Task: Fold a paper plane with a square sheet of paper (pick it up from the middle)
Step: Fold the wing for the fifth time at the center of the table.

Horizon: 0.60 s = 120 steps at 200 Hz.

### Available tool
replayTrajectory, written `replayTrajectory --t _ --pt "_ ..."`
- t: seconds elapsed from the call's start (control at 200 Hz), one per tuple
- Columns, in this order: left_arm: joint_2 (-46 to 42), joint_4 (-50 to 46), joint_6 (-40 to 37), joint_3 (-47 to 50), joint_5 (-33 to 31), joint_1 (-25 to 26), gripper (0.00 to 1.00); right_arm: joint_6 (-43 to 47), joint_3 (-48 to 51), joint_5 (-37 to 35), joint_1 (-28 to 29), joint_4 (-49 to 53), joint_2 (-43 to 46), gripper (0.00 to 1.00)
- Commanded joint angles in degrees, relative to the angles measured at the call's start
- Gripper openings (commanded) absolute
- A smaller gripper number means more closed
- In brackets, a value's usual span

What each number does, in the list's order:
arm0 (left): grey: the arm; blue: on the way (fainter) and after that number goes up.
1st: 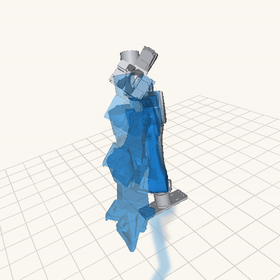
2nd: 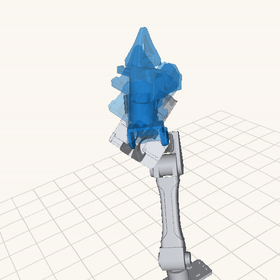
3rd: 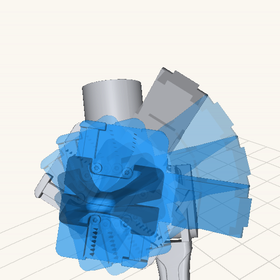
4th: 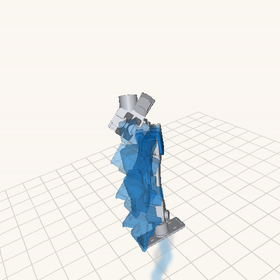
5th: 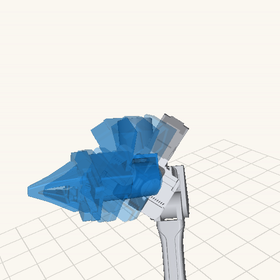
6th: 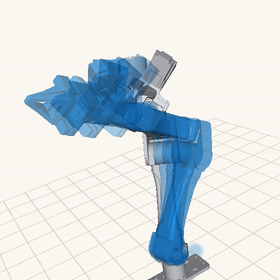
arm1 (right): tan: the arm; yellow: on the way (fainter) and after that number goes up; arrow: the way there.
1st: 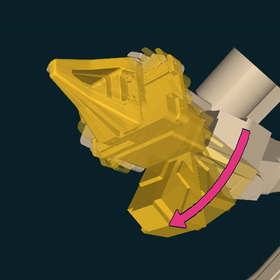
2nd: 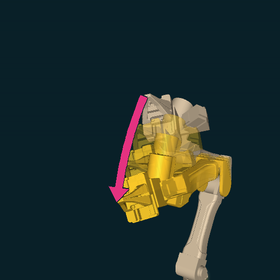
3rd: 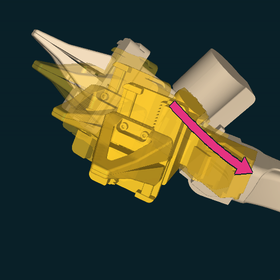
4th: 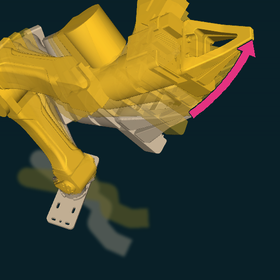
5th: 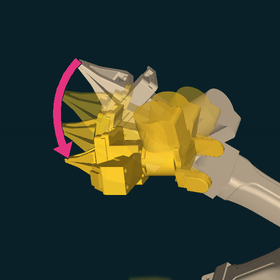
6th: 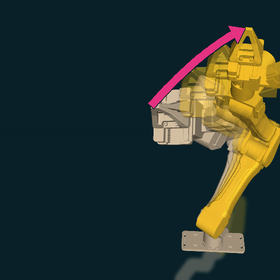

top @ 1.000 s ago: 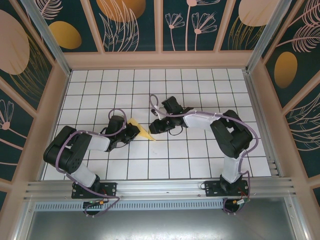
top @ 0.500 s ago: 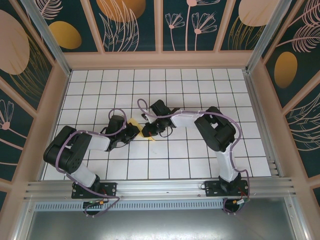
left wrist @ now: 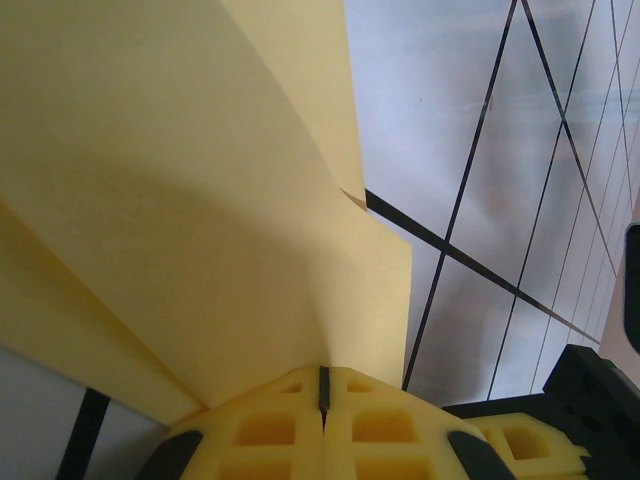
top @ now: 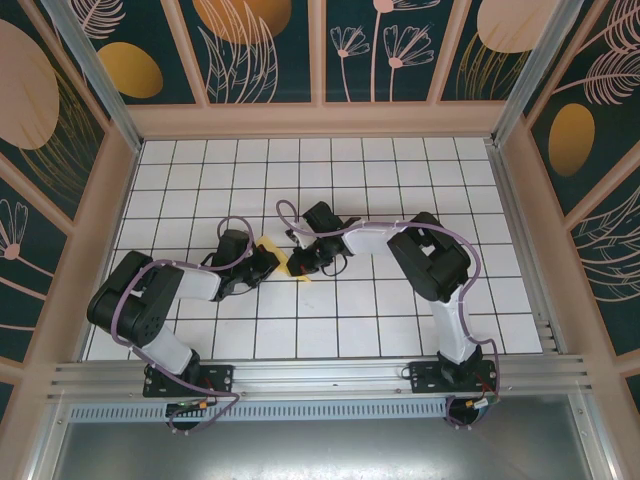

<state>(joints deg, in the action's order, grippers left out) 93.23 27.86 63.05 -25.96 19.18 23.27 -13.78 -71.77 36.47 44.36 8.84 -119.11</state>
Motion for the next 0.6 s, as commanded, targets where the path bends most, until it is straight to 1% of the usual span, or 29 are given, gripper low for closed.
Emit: replayTrajectory --t 0.0,0.32,0.595 --pt "4.59 -11.28 -1.16 1.39 -9.37 -0.25 0.05 2.23 3.47 -0.47 -1.27 4.24 0.4 0.0" --pt "5.96 -13.0 -0.23 1.99 -11.51 -0.25 0.02 4.95 9.14 1.45 -1.65 4.74 3.36 0.0" --pt "5.88 -12.89 0.15 2.19 -11.68 -0.24 0.01 5.65 14.42 0.7 -2.13 5.49 5.87 0.0"
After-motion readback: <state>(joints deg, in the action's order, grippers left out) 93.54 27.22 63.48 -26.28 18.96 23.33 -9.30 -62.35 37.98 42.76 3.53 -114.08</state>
